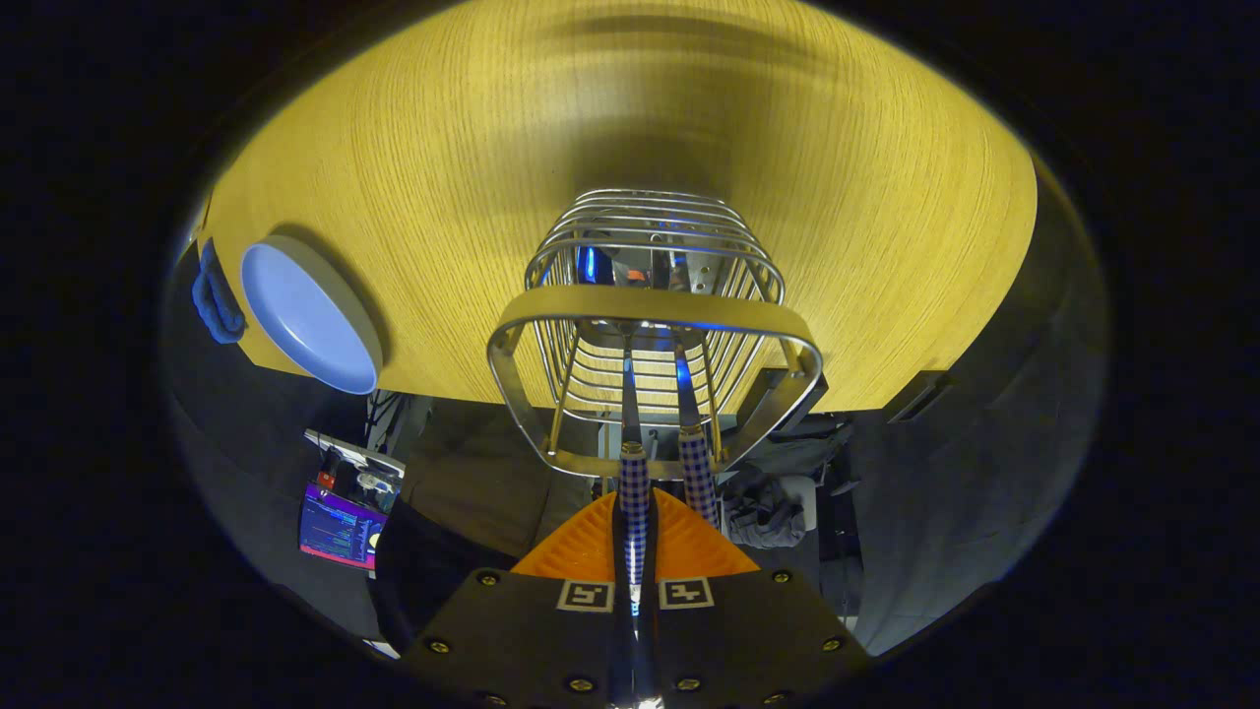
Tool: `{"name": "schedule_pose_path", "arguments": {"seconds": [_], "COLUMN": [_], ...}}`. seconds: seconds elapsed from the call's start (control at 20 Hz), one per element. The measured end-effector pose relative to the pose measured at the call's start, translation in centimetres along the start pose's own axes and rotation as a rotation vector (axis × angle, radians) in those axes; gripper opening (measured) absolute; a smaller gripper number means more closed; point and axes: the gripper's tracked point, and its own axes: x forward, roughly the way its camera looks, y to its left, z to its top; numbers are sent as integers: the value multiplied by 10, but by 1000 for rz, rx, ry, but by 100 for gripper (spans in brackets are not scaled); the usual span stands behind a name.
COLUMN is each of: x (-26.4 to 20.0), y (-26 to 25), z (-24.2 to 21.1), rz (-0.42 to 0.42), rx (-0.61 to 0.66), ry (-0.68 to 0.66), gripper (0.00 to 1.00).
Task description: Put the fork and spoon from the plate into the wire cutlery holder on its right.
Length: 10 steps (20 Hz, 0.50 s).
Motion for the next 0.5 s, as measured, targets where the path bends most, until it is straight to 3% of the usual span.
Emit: {"name": "schedule_pose_path", "arguments": {"seconds": [0.5], "x": [-3], "y": [-6], "z": [2], "rz": [-52], "rx": [-40], "ry": [-24], "gripper": [11]}}
